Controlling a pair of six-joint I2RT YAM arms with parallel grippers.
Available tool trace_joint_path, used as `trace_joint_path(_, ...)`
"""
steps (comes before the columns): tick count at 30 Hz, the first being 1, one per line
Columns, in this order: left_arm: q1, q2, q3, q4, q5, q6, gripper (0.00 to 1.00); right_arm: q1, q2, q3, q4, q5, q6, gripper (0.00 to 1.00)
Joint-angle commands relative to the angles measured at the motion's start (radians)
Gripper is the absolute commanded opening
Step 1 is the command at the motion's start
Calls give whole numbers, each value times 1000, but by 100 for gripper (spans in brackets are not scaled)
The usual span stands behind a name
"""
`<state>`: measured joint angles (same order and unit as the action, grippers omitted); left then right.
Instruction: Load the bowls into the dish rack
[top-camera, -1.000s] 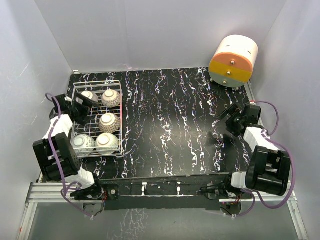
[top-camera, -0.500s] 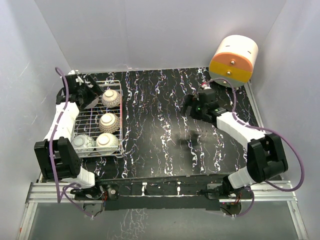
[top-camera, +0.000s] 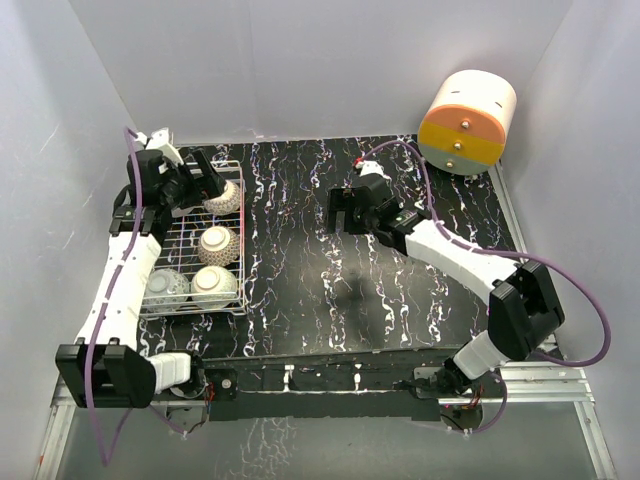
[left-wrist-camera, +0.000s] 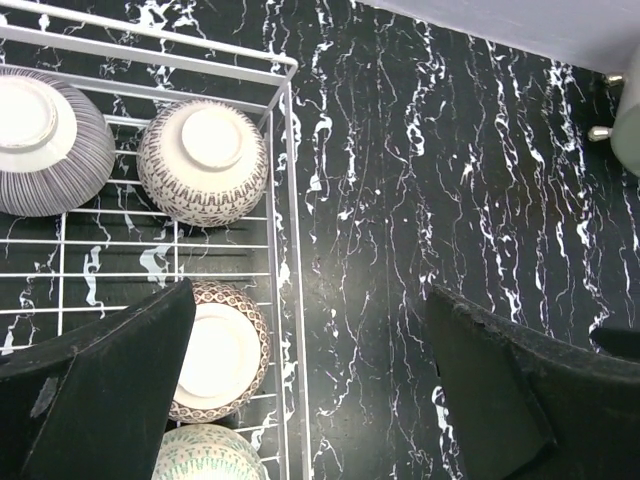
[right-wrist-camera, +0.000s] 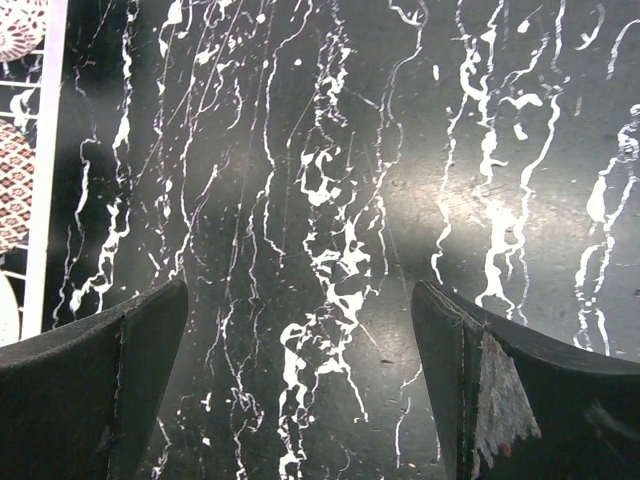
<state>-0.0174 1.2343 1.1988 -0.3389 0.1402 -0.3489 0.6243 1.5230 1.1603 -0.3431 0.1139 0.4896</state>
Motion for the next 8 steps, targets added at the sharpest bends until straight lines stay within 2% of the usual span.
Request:
trace_joint_path(1,-7,-28,-27,-10,72,59,97,16,-68,53,17,117,-31,98)
trace_joint_path(8,-7,-19,-16,2,135,66,97,29,-89,74,-8,199,-56,99)
